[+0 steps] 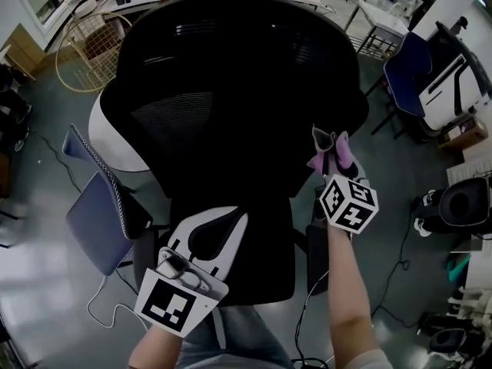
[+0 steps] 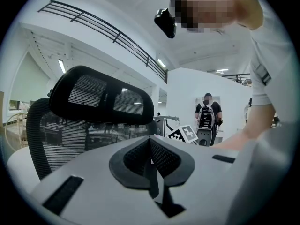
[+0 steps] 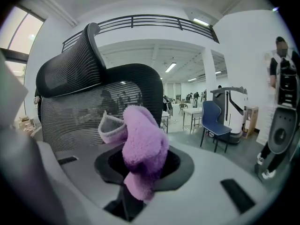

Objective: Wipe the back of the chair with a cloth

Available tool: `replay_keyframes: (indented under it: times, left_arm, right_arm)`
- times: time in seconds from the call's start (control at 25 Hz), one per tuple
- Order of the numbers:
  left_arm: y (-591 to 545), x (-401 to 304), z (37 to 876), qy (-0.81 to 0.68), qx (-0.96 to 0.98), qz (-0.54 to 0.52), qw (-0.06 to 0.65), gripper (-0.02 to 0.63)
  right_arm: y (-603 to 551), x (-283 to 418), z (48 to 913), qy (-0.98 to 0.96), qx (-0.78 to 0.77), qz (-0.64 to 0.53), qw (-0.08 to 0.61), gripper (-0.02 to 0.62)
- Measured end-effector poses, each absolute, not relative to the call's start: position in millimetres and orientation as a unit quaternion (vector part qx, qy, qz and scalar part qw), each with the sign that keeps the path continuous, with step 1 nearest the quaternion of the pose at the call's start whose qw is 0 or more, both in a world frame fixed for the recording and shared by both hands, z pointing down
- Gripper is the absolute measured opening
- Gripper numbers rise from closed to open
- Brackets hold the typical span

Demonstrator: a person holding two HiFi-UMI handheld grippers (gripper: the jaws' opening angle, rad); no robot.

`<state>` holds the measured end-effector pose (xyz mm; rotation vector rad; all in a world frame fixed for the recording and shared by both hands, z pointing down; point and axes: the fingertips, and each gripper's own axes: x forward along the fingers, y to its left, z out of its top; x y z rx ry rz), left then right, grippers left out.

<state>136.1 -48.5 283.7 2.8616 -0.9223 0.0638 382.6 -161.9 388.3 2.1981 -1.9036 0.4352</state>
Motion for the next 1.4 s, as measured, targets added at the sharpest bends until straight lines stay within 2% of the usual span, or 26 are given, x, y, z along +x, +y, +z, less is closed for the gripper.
replay_keyframes:
  times: [0.68, 1.4]
  left_arm:
    - [-51, 108, 288, -0.329, 0.941, 0.016, 0.072, 0.011]
    - [-59, 37, 289, -0.37, 0.925, 0.014, 0.08, 0.012]
  right_arm:
    - [-173, 344, 393, -0.657, 0.73, 0.132, 0.134, 0.107]
    - [-201, 217, 396, -0.708, 0.68, 0.14, 0.13, 0.107]
